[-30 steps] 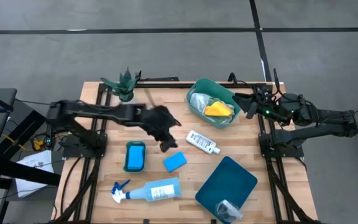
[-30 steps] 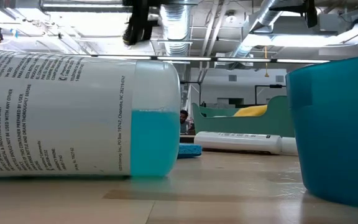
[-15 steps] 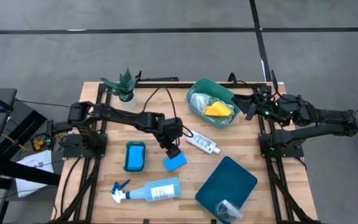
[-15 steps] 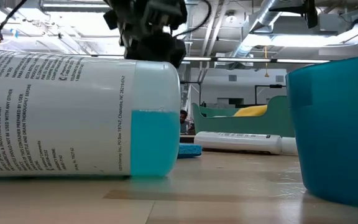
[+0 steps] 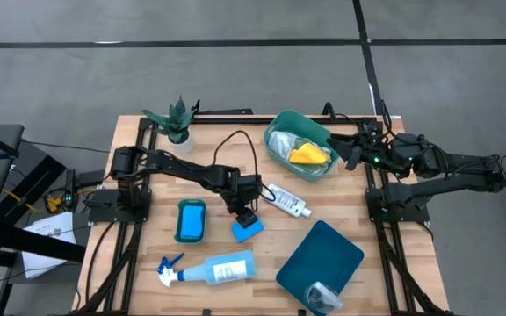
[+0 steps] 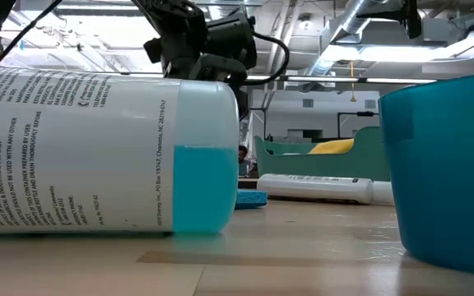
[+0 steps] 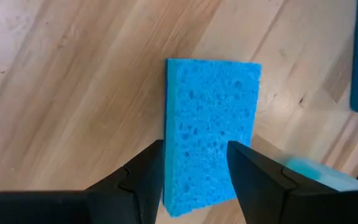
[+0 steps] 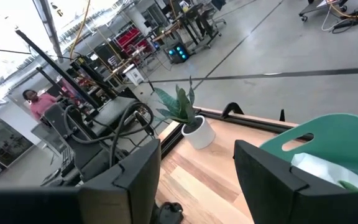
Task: Pick & Place Kitchen Items
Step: Put the blue sponge into the small green bin
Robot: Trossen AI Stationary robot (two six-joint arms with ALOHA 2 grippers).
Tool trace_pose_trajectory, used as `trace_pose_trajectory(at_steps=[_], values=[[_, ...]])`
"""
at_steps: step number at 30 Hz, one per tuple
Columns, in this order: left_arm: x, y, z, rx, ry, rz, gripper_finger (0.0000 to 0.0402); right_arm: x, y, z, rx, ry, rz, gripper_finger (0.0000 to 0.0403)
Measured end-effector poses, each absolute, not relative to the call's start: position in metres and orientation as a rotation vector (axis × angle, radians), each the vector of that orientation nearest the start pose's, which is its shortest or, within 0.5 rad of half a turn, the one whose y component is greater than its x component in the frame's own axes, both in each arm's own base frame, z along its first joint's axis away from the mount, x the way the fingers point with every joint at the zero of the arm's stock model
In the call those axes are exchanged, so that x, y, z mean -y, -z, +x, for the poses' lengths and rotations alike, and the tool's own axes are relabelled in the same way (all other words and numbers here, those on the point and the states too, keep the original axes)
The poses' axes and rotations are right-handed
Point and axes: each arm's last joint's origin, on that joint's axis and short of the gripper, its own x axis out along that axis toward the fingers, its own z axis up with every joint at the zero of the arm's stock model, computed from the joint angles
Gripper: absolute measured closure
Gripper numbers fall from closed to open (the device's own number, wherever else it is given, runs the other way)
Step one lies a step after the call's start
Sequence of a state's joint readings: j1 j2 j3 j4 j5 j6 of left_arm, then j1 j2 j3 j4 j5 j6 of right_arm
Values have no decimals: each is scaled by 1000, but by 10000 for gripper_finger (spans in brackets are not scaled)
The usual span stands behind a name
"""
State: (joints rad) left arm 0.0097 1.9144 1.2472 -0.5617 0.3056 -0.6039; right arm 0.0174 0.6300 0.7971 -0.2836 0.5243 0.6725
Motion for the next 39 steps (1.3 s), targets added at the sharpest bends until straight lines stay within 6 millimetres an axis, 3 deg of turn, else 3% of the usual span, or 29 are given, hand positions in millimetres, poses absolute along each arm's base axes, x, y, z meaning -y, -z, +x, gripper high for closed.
trace_pose_trajectory(at_steps=[10,39], values=[[11,-147,373,-1293,-126,-689,242,12,-348,131,61,525,625,207],[21,-147,373,-1283,-126,-657,243,12,-348,131,62,526,626,207]])
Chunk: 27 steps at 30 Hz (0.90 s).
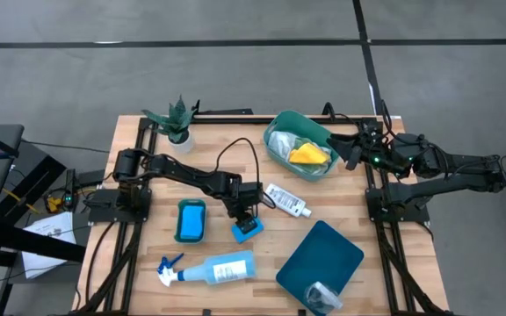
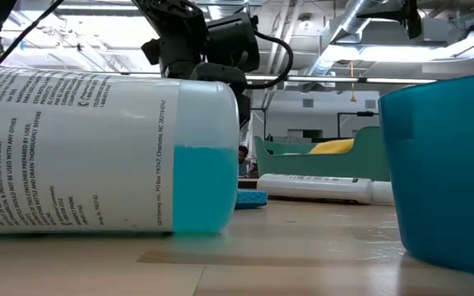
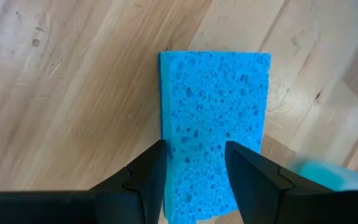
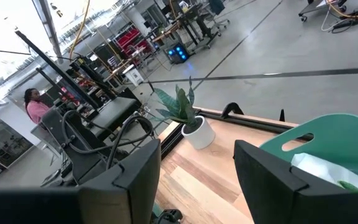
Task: Pick & Place Kitchen Items
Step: Put the blue sponge into the small green bin
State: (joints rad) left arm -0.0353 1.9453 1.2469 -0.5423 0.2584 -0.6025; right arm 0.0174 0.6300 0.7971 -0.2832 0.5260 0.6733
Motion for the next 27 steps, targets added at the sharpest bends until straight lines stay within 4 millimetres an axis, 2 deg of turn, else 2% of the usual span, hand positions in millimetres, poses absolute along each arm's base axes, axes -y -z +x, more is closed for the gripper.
trace_pose_trajectory(at_steps=[10,27], values=[[22,-132,365,-1258,-115,-659,243,12,-348,131,77,533,661,207],[24,-128,366,-1220,-60,-609,243,18,-347,132,121,611,745,207]])
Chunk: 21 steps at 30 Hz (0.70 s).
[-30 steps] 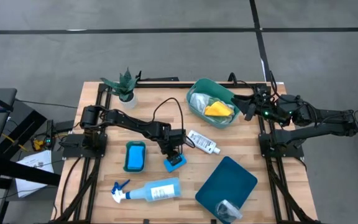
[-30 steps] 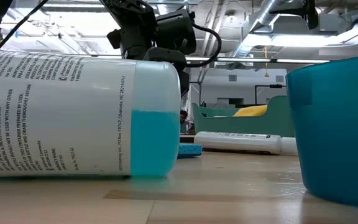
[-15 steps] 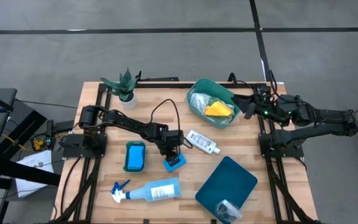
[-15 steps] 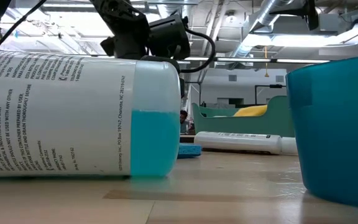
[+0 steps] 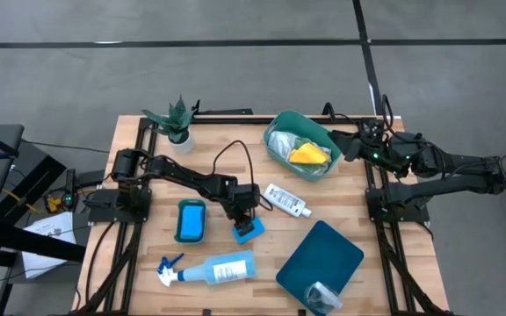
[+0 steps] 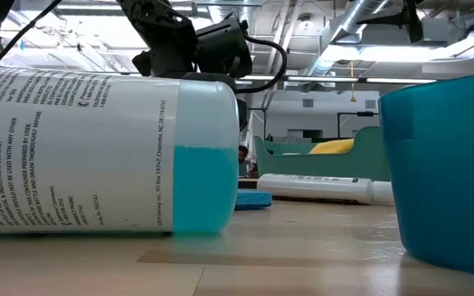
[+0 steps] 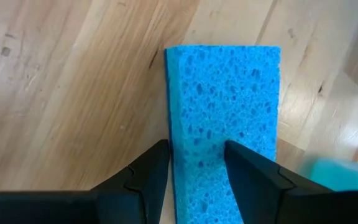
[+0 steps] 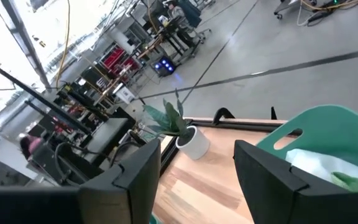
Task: Pick & Place Kitchen Items
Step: Put the blue sponge into the small green bin
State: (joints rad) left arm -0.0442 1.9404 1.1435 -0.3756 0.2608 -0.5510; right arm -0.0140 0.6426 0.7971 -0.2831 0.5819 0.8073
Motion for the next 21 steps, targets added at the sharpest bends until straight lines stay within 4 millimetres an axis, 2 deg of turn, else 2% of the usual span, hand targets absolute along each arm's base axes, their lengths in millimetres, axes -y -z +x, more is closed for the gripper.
trace_pose_trajectory(at_steps=[12,16,21], values=[[28,-128,365,-1226,-24,-546,248,19,-347,133,140,616,794,207],[28,-127,365,-1226,-18,-534,282,19,-347,133,140,616,794,207],[28,-126,365,-1224,-28,-513,355,19,-347,133,143,616,801,207]])
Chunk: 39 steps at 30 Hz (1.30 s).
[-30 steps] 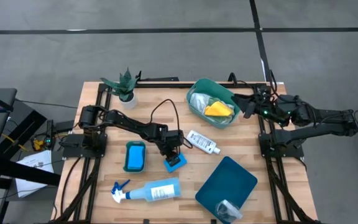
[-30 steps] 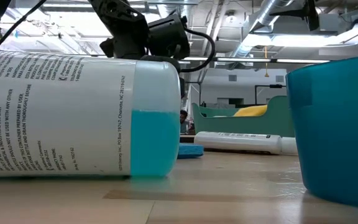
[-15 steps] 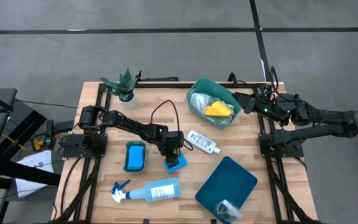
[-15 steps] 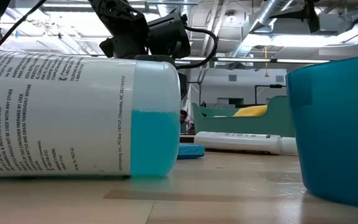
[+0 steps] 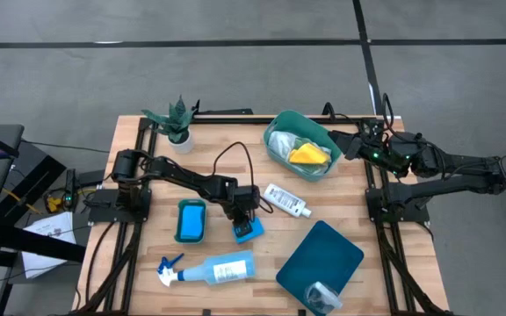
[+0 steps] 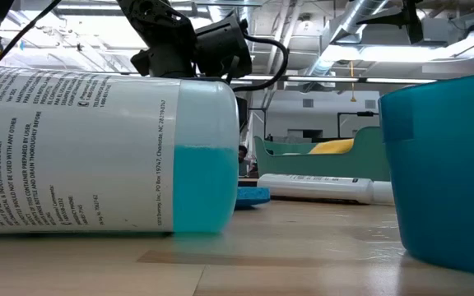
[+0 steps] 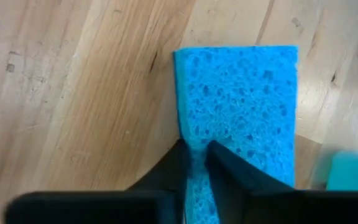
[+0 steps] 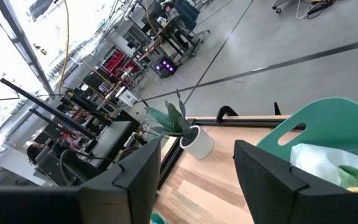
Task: Pick & Place Kitchen Items
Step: Put the blue sponge into the small green bin
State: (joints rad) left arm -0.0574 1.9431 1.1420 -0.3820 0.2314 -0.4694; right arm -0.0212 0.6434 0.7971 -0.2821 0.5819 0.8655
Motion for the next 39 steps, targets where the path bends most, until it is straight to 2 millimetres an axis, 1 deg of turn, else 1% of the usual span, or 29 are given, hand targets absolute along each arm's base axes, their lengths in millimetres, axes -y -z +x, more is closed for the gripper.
trace_pose_trajectory(at_steps=[2,4,18,24,28,39], values=[[27,-126,365,-1221,-26,-516,384,19,-347,133,143,616,802,207],[27,-126,366,-1219,-25,-515,394,19,-347,133,143,616,802,207],[27,-127,369,-1179,-39,-503,401,19,-347,133,141,616,801,207],[25,-133,367,-1159,-74,-488,401,18,-347,133,138,612,801,207],[24,-137,368,-1138,-88,-506,401,18,-347,132,139,611,801,207],[24,-137,368,-1134,-118,-548,401,18,-347,133,135,611,792,207]])
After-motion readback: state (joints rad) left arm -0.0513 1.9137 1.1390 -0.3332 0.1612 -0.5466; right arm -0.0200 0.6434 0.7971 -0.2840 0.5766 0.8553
